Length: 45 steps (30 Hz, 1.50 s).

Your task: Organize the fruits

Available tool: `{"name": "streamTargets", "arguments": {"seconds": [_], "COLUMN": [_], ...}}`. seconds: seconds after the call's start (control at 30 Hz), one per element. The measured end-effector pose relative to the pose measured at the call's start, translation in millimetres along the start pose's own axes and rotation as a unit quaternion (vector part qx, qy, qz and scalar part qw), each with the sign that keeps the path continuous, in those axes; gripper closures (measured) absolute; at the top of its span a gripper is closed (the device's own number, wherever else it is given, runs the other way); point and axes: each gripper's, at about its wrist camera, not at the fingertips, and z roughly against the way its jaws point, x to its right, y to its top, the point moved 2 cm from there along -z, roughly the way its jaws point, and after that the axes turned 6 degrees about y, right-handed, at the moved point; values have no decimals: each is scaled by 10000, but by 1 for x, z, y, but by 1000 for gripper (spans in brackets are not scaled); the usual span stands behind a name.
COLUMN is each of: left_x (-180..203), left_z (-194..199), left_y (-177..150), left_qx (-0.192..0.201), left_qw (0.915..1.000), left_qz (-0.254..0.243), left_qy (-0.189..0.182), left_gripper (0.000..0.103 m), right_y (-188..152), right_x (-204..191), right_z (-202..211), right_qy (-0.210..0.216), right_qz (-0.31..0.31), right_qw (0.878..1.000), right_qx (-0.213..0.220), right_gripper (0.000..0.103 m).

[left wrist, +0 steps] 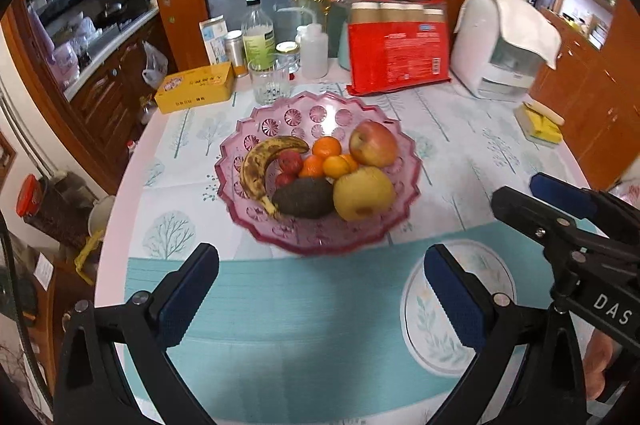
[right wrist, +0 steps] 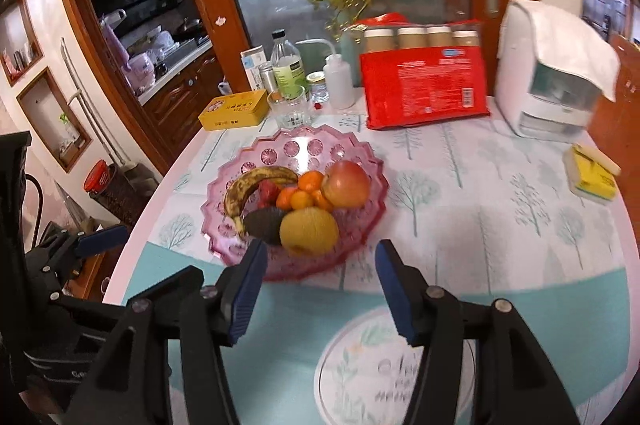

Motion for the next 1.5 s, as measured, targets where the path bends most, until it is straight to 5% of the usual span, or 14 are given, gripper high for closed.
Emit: {"name": "streamTargets", "arguments": {"seconds": [0.3, 0.7, 1.5], "left_x": [12, 47, 54], "left_z": [70, 132, 139], "left_y": [-44, -75, -91], "left_qx": [237, 599, 398], "left_qw": [9995, 9975, 9937], "left_qz": [32, 223, 752], "left_qy": [-199, 313, 735], "left_gripper": [1, 1, 1], "right_y": [-65, -90, -91], "right_x": [-3, -4, 5], "right_z": [72, 144, 147], "right_qy": [-454, -574, -148], "right_qz": [-192, -324, 113], "right_qw": [9986, 9961, 9993], "right_qx": [169, 580, 334], "right_gripper": [41, 34, 30]}}
